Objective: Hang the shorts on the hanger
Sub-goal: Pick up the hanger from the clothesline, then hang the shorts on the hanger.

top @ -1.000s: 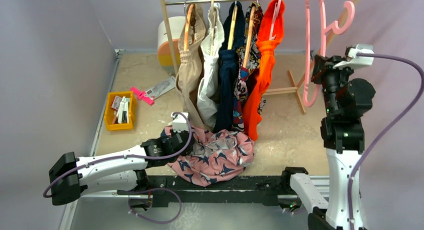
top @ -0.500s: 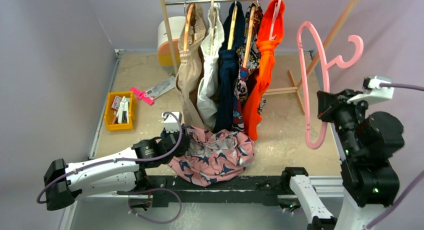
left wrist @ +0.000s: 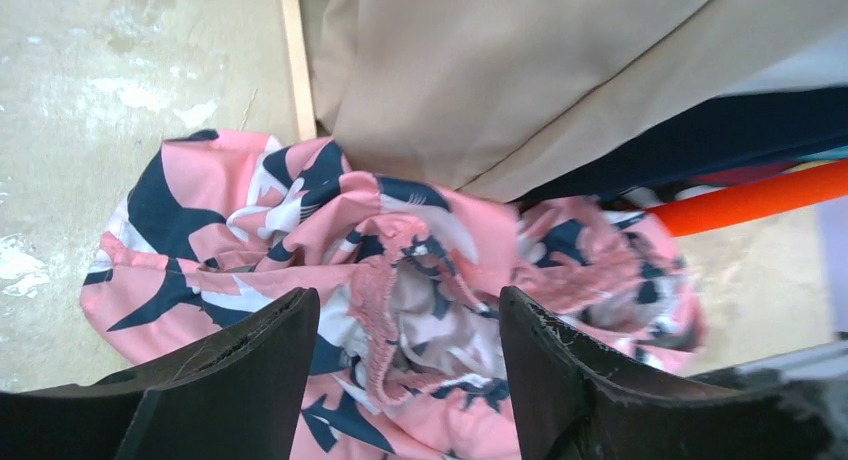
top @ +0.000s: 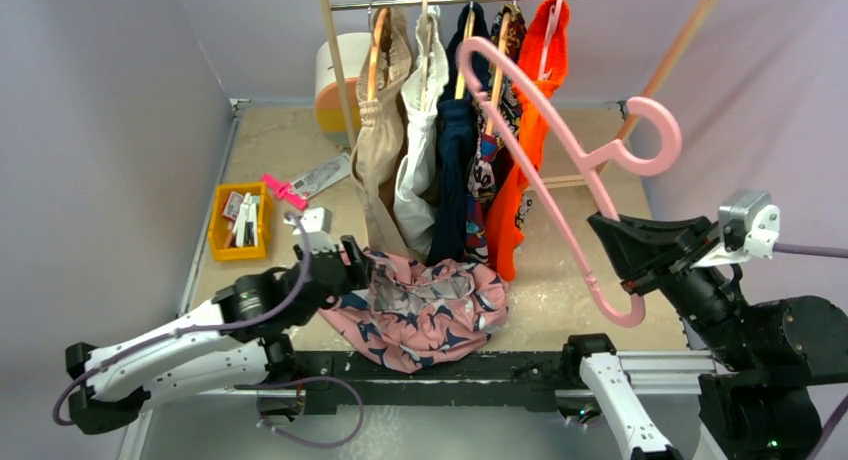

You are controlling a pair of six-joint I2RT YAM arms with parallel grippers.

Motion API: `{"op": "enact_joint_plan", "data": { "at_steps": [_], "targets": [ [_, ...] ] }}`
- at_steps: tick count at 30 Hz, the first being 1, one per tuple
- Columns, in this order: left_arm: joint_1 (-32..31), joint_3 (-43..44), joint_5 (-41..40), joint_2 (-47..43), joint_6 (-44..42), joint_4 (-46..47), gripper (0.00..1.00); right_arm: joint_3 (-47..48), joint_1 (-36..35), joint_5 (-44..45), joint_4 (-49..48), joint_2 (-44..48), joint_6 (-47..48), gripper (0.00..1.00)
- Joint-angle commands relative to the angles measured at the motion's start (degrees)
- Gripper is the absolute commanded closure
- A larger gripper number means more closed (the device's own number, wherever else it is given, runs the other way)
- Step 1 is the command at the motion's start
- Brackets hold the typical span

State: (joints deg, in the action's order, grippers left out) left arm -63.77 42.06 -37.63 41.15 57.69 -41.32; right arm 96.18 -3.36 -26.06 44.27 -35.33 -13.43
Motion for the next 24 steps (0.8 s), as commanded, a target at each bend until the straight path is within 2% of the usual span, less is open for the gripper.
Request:
{"op": "enact_joint_plan", "data": {
  "at_steps": [1,4,6,10,12,17,20,24],
  "targets": [
    [0.25,9.68,-2.39,-6.33,3.23,-11.11,0.34,-3.79,-2.20,-19.10,-18.36,3.75,-1.32,1.00],
    [0.27,15.18,-5.23,-12.09,4.58,-16.66,0.34,-8.25,-3.04,-25.45,-24.87,4.29,-3.30,1.00],
    [0.22,18.28,-7.07,-15.99,2.96,-17.12,0.35,-11.75,-3.88,-28.21,-28.73,4.47,-4.34,1.00],
    [0.22,24.55,-9.95,-19.66,-7.76,-11.73,0.36,-22.14,-4.93,-32.58,-37.68,4.17,-7.15,1.00],
    [0.22,28.12,-9.31,-18.24,-15.13,-7.57,0.36,-26.00,-5.20,-33.86,-41.32,3.44,-7.82,1.00],
    [0.22,40.54,-6.15,-7.31,-32.28,-2.91,0.36,-29.63,-6.44,-37.15,-47.44,-1.05,-6.45,1.00],
    [0.22,46.98,-1.28,-2.84,-41.54,0.36,0.36,-29.55,-8.22,-38.31,-46.59,-3.86,-2.06,1.00],
    [0.22,47.70,13.51,-1.91,-52.29,9.02,0.36,-29.49,-12.88,-36.03,-42.45,-7.28,5.05,1.00]
  ]
}}
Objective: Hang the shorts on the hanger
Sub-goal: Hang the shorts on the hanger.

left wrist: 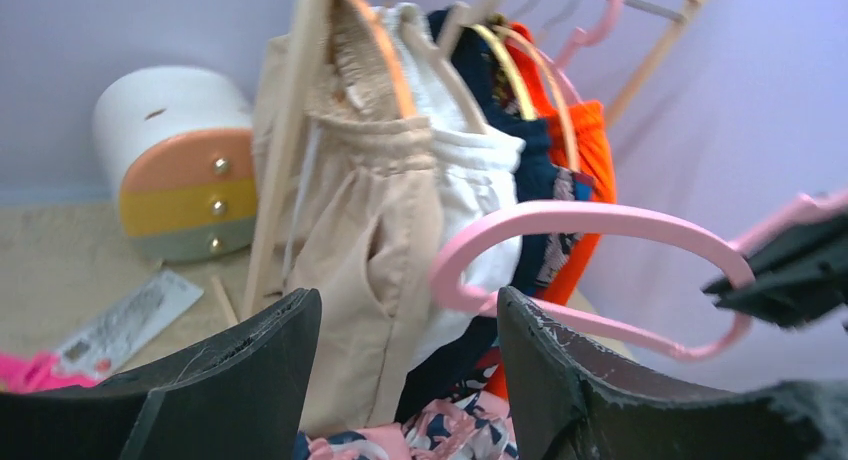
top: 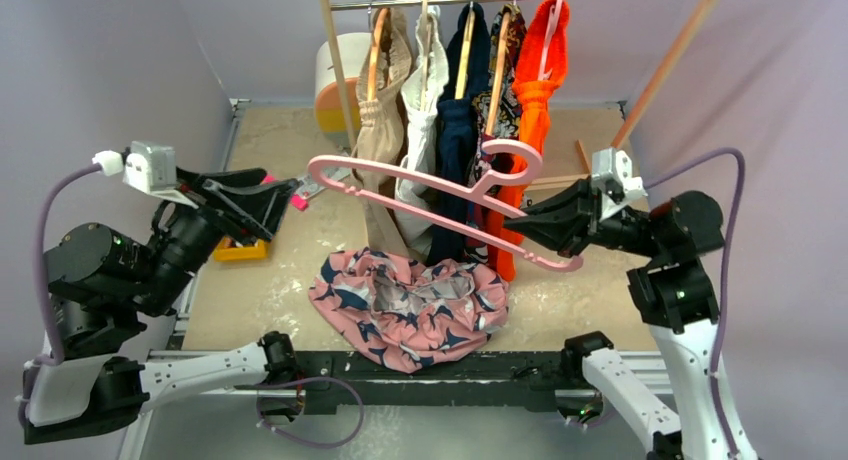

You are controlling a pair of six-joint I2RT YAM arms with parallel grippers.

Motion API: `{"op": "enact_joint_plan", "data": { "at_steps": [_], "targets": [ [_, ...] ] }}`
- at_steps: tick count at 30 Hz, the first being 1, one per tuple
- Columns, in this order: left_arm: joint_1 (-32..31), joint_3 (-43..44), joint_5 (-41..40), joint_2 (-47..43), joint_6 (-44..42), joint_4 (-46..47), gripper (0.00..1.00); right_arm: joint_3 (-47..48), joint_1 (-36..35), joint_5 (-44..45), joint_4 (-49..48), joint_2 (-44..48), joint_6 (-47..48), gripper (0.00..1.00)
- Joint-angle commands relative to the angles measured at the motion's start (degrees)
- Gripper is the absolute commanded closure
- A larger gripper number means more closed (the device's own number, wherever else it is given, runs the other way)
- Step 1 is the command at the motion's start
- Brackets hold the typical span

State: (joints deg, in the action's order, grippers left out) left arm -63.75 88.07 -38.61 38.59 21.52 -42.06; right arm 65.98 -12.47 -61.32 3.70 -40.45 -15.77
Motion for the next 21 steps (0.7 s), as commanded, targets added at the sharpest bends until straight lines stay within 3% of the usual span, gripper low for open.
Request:
{"op": "enact_joint_plan", "data": {
  "at_steps": [1,5,8,21],
  "targets": [
    [0.20,1.40,18.40,0.78,-18.03,11.18,0.36,0.51,-4.89,-0.09,-1.22,-2.85,8.62,1.00],
    [0.20,1.65,34.87,4.22,-24.03,9.20,0.34,-0.13,-9.92,3.70,1.97,-5.27,13.06,1.00],
    [0.20,1.88,42.38,7.41,-27.03,4.86,0.33,-0.24,-13.27,6.70,4.02,-6.29,15.43,1.00],
    [0.21,-0.05,44.19,13.05,-35.65,-4.92,0.32,-3.01,-17.53,6.90,4.96,-5.51,16.69,1.00]
  ]
}}
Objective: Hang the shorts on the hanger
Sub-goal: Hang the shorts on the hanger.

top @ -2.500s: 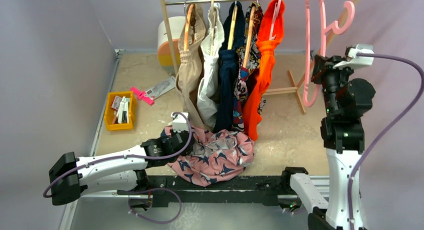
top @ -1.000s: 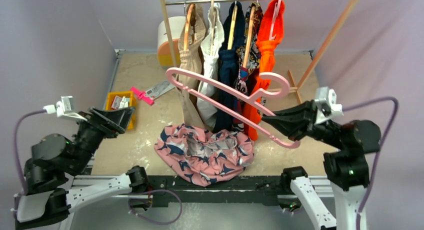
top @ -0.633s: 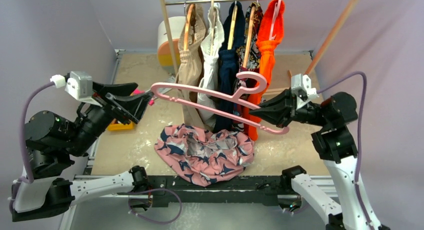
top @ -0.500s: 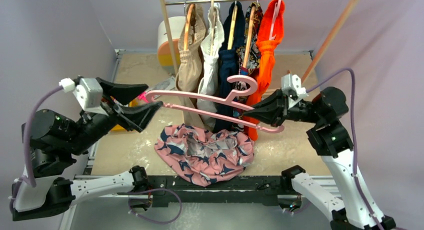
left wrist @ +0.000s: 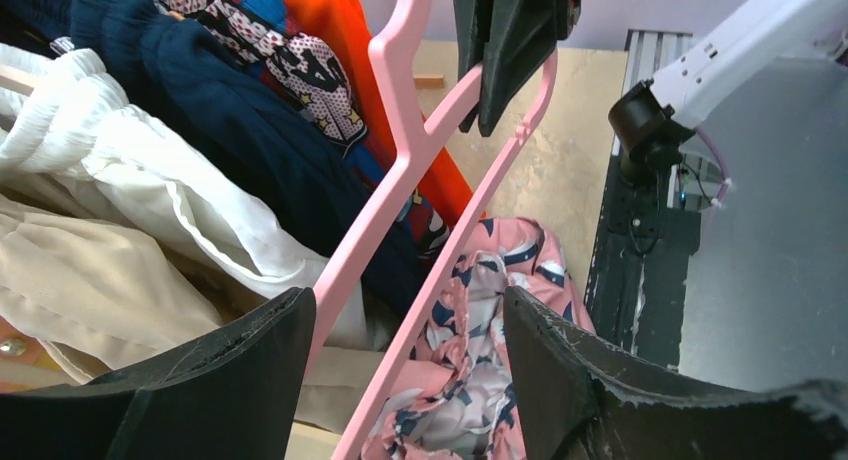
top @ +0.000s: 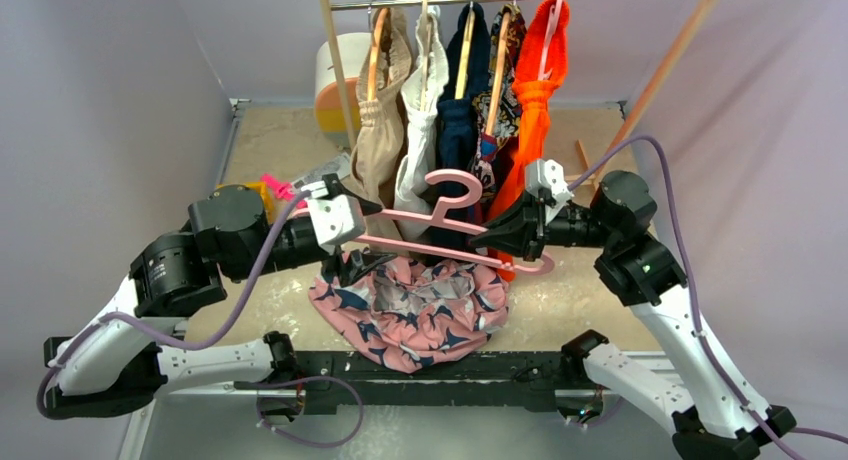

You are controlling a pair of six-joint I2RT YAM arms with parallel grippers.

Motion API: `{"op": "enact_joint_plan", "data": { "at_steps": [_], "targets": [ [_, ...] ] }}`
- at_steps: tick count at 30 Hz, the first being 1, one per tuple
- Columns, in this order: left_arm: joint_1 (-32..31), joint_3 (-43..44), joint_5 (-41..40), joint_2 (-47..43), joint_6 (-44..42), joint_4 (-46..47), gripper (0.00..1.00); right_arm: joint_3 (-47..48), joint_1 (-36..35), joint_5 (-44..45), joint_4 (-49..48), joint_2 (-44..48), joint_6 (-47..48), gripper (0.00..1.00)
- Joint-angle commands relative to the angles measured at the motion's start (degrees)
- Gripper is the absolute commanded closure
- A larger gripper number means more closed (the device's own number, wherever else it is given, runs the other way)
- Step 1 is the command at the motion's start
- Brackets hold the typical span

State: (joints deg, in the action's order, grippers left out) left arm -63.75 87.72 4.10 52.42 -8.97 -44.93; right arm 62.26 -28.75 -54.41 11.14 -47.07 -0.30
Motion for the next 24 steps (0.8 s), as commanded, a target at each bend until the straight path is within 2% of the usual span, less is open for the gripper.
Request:
{"op": "enact_joint_plan", "data": {
  "at_steps": [1,7,16,21,24],
  "targets": [
    [0.20,0.27,1.71,-0.86,-6.35,-2.32,0.33,0.80,-1.47,-0.26,-2.20,1.21,1.33,1.00],
    [0.20,0.98,2.86,-1.82,-10.59,-3.91,0.34,0.94,-2.79,-2.58,-0.22,1.33,1.51,1.00],
    [0.20,4.94,2.22,-0.03,-8.52,-10.06,0.31,-0.32,-3.46,-3.96,1.26,2.43,2.05,1.00],
    [0.20,2.74,4.63,1.05,-8.51,-10.30,0.35,1.00,-3.57,-4.46,1.90,2.05,2.89,1.00],
    [0.21,2.40,6.71,1.96,-8.50,-10.66,0.42,2.03,-3.75,-4.71,2.32,1.45,3.41,1.00]
  ]
}}
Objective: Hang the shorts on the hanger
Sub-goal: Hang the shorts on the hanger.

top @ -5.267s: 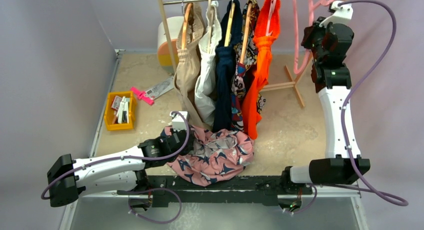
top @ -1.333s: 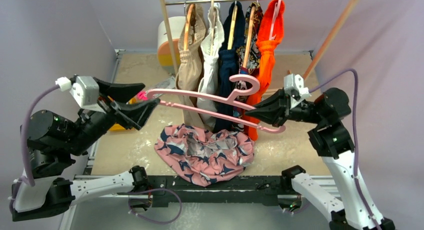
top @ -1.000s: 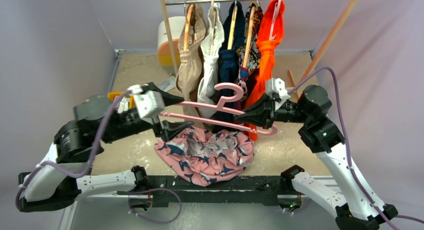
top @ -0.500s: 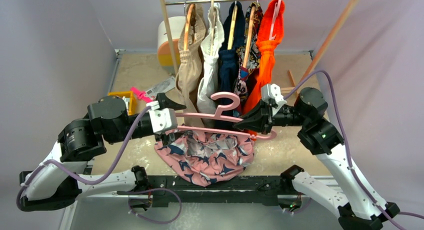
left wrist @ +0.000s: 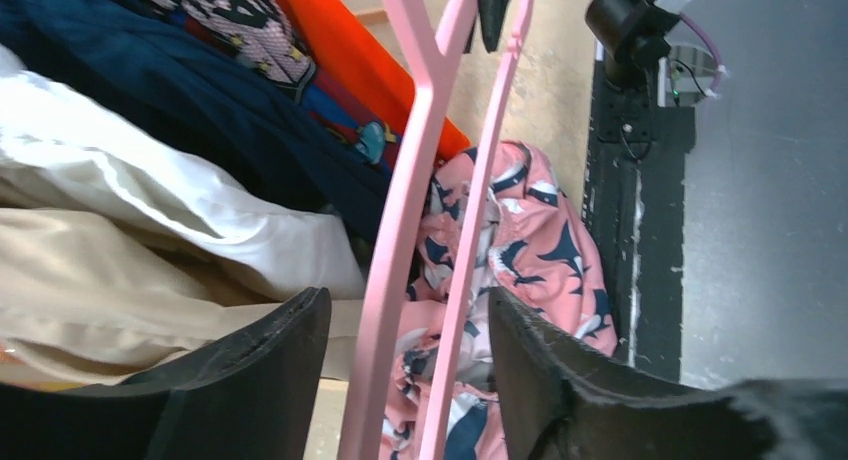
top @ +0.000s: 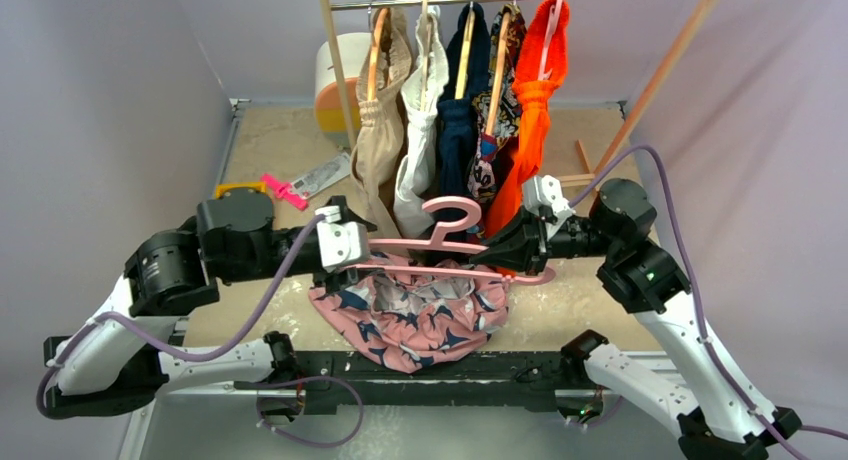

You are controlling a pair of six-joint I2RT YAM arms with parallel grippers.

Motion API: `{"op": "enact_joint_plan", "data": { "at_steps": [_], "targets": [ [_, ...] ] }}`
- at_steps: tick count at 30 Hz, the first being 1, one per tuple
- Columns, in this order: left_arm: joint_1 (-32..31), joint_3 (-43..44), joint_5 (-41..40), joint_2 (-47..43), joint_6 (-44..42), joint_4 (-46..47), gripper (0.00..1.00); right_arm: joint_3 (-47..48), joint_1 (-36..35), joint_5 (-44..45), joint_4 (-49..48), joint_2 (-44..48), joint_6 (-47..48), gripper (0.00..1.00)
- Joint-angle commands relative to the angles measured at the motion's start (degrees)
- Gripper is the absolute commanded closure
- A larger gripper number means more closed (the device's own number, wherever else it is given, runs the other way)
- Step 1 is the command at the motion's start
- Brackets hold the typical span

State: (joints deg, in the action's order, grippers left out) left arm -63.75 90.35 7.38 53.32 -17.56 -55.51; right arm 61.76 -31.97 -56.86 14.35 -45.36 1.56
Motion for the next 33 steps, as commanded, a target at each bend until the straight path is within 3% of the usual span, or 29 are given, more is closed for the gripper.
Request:
{"op": "enact_joint_plan", "data": {
  "at_steps": [1,8,10,17,18,22,33],
  "targets": [
    [0.20,-0.18,3.86,1.42,-0.08,-0.43,0.46,2.90,-0.63,-2.36,-0.78,-0.52,1.81,1.00],
    [0.20,-0.20,3.67,2.26,-1.45,-0.60,0.91,4.73,-1.48,-2.42,0.23,-2.32,3.07,1.00],
    [0.20,-0.23,3.17,1.95,-1.57,-0.13,1.00,4.91,-1.68,-2.02,0.48,-2.37,3.31,1.00],
    [0.20,-1.64,1.90,0.18,-1.48,2.76,1.00,4.92,-2.05,-1.00,0.71,-2.66,3.54,1.00],
    [0.20,-2.05,1.72,0.02,-1.39,3.30,1.00,5.05,-2.05,-0.99,0.71,-2.83,3.45,0.97],
    [0.20,-3.53,1.73,-1.12,-0.92,5.65,1.00,6.31,-2.18,-1.50,0.42,-3.52,3.05,0.70],
    [0.20,-5.71,5.78,-1.09,1.50,10.97,1.00,6.76,-2.25,-2.18,-5.28,-3.93,0.19,0.48]
  ]
}}
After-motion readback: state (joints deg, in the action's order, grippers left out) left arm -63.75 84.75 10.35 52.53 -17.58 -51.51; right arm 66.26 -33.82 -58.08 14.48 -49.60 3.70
